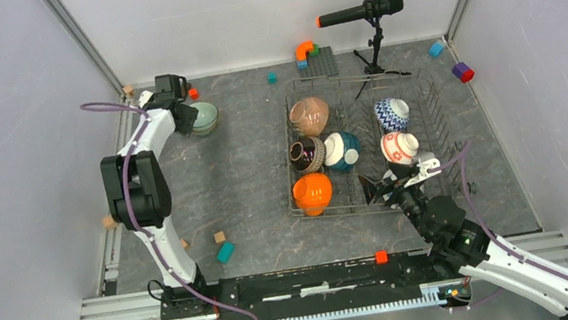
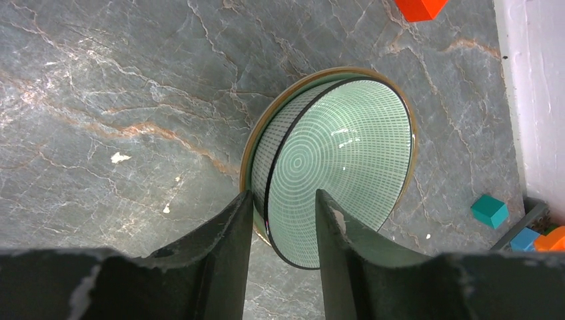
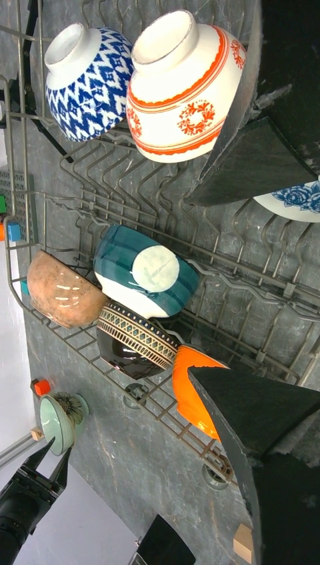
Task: Unload the bowls from the dish rack
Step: Place the bowl with the bowl.
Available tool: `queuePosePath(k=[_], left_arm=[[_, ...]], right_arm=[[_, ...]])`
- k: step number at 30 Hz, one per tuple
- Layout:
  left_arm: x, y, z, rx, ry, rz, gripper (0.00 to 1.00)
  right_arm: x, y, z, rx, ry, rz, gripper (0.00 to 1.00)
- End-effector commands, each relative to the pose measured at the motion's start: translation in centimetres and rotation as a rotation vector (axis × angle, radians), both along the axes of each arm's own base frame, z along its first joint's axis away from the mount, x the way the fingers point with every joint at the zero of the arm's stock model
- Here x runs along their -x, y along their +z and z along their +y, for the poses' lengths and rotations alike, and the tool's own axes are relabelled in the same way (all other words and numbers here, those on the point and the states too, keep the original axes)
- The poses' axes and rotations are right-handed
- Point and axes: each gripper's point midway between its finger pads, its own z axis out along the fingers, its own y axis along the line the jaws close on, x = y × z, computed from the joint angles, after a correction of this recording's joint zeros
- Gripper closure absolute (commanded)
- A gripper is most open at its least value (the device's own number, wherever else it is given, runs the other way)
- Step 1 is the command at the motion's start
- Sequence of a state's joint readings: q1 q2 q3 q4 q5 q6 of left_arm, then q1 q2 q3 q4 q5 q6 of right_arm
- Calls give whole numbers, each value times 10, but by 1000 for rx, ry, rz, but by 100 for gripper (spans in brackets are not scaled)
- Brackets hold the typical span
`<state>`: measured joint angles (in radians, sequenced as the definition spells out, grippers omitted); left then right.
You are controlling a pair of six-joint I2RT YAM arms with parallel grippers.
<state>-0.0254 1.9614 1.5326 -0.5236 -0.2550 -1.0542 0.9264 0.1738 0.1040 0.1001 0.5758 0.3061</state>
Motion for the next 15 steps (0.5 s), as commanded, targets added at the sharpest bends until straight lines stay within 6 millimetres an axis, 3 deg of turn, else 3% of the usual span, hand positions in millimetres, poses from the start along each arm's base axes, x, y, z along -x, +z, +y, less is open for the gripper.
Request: queuePosePath(k=[1,15], left_arm=[[-1,33,4,-38,-32,-57,53],[11,45,16,-105,-29,-43,55]], right_arm=[[0,6,2,-16,11,-25,6],[1,6,2,-27,15,-27,6]])
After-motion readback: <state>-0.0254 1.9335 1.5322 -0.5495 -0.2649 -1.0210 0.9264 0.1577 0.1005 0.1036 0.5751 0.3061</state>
